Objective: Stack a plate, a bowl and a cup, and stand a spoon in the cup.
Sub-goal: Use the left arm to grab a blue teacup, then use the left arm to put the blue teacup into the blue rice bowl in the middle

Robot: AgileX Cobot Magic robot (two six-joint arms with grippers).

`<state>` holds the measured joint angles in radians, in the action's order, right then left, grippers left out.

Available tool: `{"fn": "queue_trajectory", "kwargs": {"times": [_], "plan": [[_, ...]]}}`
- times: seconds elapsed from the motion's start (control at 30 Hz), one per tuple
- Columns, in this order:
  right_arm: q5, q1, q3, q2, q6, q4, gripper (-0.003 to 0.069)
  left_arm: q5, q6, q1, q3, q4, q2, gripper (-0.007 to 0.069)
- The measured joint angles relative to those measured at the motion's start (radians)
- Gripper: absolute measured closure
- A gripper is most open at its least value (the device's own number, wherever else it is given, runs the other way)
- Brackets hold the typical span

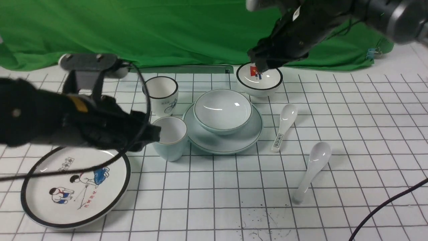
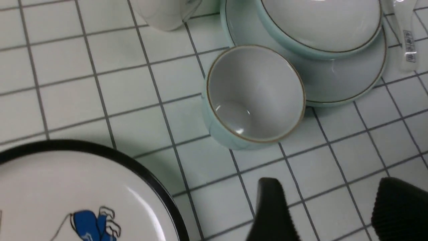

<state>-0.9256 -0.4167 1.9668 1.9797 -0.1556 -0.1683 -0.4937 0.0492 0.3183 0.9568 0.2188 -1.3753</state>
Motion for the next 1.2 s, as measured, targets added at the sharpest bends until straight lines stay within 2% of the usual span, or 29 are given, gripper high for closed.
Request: {"fn": "queue_trajectory", "kwargs": {"times": [0.07,0.13,0.3,0.37,0.5,0.53,0.67,0.73,0.93,1.07,1.2], "plan": [[-0.05,0.0,0.0,-0.068,0.0,0.012,0.0311,-0.045,-0.003,0.0,0.088,-0.027,-0.096,0.0172],[-0.074,0.0,-0.018,-0.119,-0.001,0.013,0.0312,-0.068,-0.013,0.0,0.149,-0.05,-0.169,0.0151],[-0.08,0.0,-0.143,-0.234,0.0,0.013,0.0312,-0.103,-0.049,0.0,0.246,-0.124,-0.304,0.0172],[-0.051,0.0,-0.296,-0.319,0.001,0.013,0.0312,-0.109,-0.074,0.0,0.277,-0.181,-0.374,0.0228],[0.047,0.0,-0.498,-0.411,0.012,0.013,0.0312,-0.111,-0.089,0.0,0.288,-0.213,-0.424,0.0312],[0.116,0.0,-0.593,-0.46,0.025,0.013,0.0312,-0.11,-0.094,0.0,0.29,-0.219,-0.44,0.0373],[0.223,0.0,-0.765,-0.525,0.034,0.013,0.0312,-0.079,-0.095,0.0,0.293,-0.228,-0.456,0.0566],[0.24,0.0,-0.813,-0.541,0.035,0.013,0.0312,-0.076,-0.095,0.0,0.298,-0.229,-0.456,0.0624],[0.253,0.0,-0.879,-0.547,0.026,0.019,0.0312,-0.139,-0.015,0.001,0.384,-0.13,-0.402,0.0628],[0.274,0.0,-0.88,-0.547,0.0,0.033,0.0312,-0.154,0.11,0.001,0.556,0.029,-0.387,0.0628],[0.305,0.0,-0.88,-0.537,-0.008,0.063,0.0312,-0.236,0.14,0.002,0.744,0.062,-0.496,0.0628]]}}
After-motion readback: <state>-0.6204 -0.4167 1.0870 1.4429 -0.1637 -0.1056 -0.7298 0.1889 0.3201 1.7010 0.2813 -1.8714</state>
